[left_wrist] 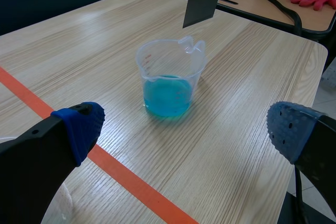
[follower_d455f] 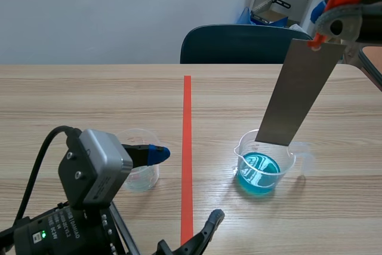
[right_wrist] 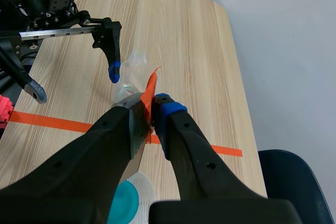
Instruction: Do the redox reaction experiment
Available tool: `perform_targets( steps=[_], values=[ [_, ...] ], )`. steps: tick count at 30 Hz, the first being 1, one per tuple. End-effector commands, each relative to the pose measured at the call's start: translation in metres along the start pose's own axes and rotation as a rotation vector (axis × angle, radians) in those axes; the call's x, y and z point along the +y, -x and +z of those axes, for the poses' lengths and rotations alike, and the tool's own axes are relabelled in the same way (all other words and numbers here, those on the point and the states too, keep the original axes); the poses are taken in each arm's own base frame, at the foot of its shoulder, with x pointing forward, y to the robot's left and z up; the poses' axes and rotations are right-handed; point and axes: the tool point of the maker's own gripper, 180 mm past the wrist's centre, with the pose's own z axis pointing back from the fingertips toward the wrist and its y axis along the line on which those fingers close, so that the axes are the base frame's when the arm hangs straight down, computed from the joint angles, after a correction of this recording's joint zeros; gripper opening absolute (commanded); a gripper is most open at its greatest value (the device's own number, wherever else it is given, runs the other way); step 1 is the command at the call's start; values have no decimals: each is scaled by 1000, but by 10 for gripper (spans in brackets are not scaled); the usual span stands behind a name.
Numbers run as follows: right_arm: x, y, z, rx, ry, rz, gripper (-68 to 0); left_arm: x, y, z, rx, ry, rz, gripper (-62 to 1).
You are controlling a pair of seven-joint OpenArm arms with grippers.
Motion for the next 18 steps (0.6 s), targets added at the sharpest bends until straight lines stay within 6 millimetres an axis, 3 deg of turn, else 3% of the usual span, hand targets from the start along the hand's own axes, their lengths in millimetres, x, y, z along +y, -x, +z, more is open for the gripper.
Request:
perform_targets(
  steps=[1,11,12,15,18],
  values=[
    [-6,-9,2,-16,6,14,-669,-2,-12,-2,-42,2,4,14],
    [-6,-9,2,-16,6,14,-669,-2,-12,-3,-43,2,4,14],
    [-6,-9,2,-16,6,14,-669,-2,-12,-3,-43,2,4,-17],
    [-6,-9,2,-16,6,14,-669,-2,-15,-5,-54,0,8,-235],
    [-6,-9,2,-16,6,14,-669,1,-21,-13,-78,-20,8,-406]
  ],
)
